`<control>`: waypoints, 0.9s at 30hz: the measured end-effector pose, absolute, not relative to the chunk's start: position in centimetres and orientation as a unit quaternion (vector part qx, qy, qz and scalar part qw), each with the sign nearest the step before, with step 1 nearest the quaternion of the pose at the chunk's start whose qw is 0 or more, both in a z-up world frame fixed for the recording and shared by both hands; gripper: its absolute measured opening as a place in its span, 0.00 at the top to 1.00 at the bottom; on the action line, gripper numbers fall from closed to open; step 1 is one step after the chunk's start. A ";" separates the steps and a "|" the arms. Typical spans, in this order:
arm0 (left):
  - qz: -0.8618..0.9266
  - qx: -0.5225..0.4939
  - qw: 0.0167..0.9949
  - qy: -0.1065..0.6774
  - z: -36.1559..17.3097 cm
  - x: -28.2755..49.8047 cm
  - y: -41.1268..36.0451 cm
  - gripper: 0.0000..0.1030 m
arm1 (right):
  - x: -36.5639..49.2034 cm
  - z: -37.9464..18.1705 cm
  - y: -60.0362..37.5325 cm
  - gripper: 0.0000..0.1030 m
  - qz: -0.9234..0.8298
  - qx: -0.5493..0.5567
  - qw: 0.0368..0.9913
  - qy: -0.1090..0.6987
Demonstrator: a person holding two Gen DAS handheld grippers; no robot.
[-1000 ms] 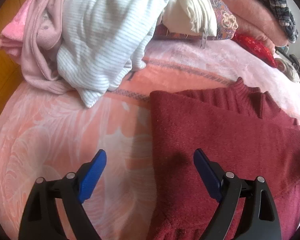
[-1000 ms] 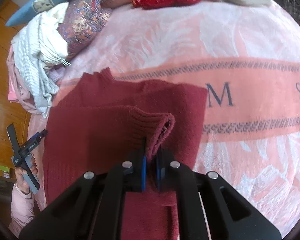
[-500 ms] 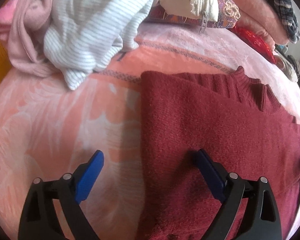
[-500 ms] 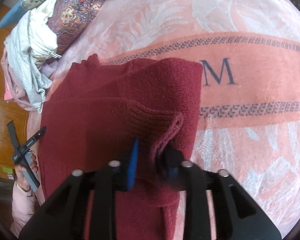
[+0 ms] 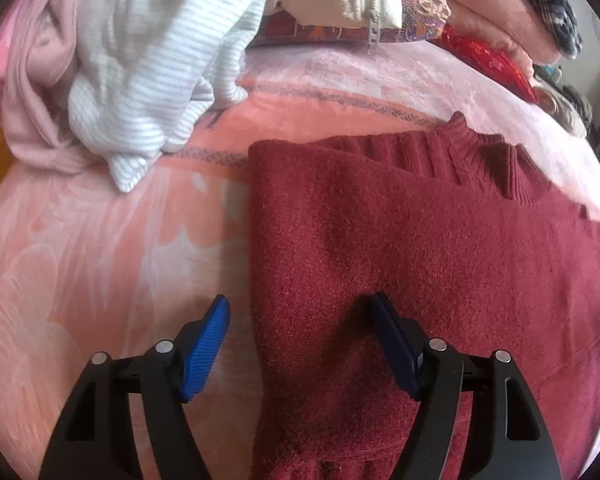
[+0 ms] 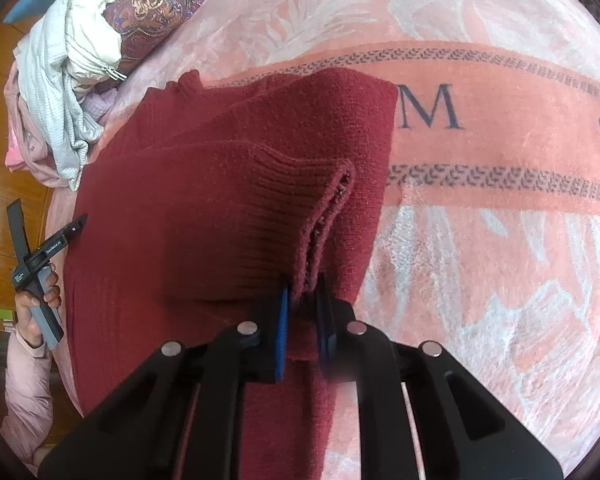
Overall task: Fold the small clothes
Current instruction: 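Fold that sweater side inward over the center and open the right tool, then move both tools to the ribbed sweater hem and grip its edge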
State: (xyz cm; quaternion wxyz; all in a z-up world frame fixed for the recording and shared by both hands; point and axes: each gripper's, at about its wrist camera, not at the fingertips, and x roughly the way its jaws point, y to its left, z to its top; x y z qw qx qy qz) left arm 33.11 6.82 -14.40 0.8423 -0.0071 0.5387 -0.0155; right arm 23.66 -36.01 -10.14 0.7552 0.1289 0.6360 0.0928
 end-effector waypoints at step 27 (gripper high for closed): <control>0.025 -0.035 0.846 0.531 -13.7 30.5 8.3 0.15 | 20.8 -7.1 -35.0 0.48 0.052 0.141 0.796 0.586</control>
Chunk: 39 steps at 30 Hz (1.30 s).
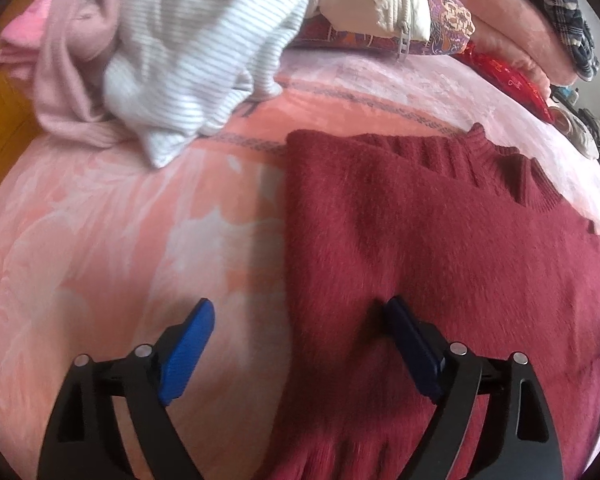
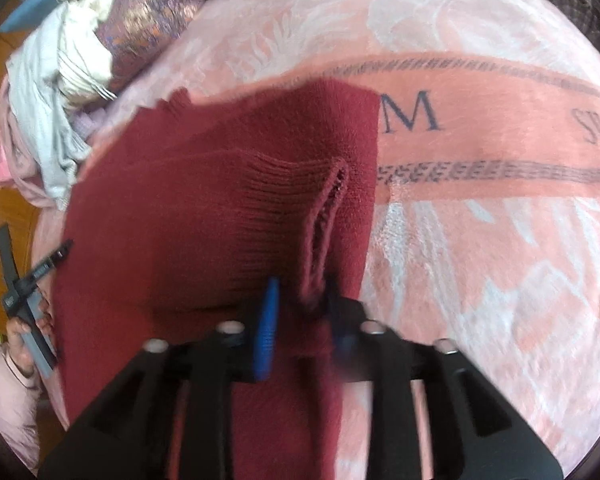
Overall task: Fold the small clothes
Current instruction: 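Move both tools to the ribbed sweater hem and grip its edge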
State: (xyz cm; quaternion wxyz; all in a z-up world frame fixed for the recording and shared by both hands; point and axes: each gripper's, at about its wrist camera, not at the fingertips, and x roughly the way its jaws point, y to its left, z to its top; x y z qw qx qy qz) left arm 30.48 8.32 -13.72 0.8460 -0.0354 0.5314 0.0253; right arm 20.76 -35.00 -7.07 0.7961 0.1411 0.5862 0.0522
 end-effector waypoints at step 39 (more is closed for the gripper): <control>0.005 -0.001 0.755 0.656 -11.4 2.8 12.8 0.05 | -9.1 -8.4 -30.8 0.30 0.065 0.190 0.694 0.691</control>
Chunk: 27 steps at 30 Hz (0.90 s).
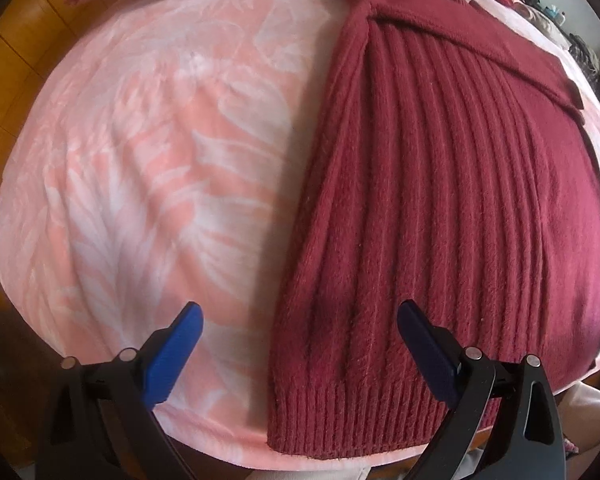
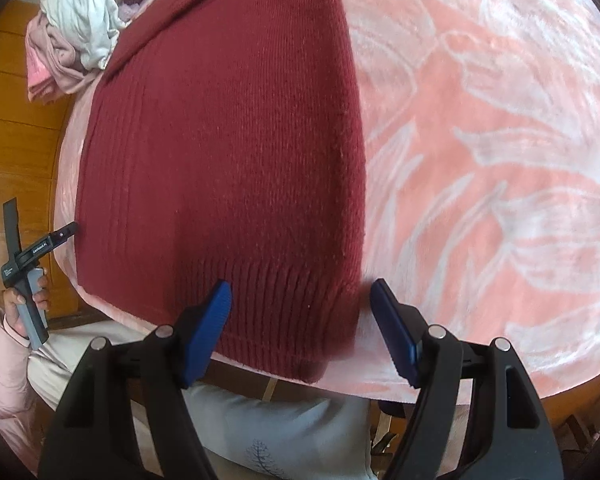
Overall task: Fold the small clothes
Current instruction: 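Move both tools to the ribbed sweater hem and grip its edge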
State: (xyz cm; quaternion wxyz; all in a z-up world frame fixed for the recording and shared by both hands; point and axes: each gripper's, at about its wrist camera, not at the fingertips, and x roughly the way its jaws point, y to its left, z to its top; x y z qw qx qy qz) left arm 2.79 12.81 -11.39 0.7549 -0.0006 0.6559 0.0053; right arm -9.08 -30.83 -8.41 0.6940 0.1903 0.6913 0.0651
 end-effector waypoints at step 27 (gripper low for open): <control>-0.006 -0.052 0.691 0.721 -17.4 -0.6 14.9 0.09 | -8.2 -10.3 -26.3 0.36 0.104 0.134 0.675 0.718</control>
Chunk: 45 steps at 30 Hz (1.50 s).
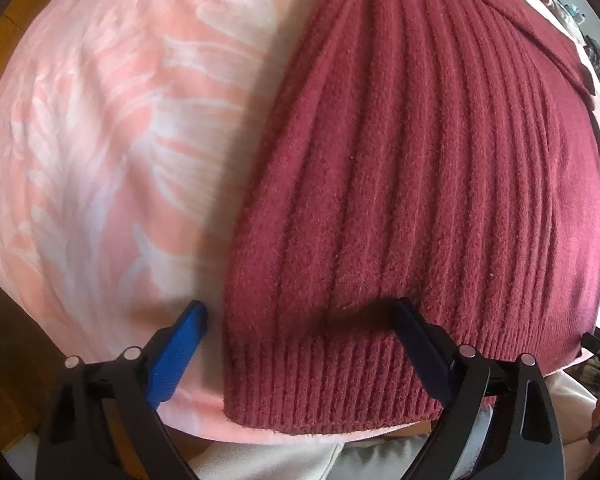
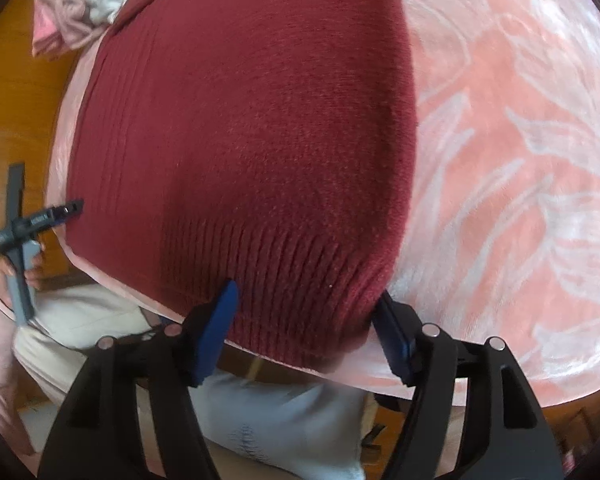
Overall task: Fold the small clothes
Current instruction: 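Move both tools to the ribbed sweater hem and grip its edge, then lift the gripped ribbed hem with both tools and fold it toward the collar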
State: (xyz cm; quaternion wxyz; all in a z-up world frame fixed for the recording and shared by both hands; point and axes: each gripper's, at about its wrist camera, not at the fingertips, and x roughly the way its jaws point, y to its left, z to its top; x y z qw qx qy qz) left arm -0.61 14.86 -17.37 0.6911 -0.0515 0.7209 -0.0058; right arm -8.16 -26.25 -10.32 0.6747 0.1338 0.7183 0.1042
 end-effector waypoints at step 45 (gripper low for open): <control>-0.127 -0.231 0.732 0.628 -13.2 -2.3 12.9 0.90 | -4.9 -3.7 -29.0 0.89 0.146 0.238 0.731 0.623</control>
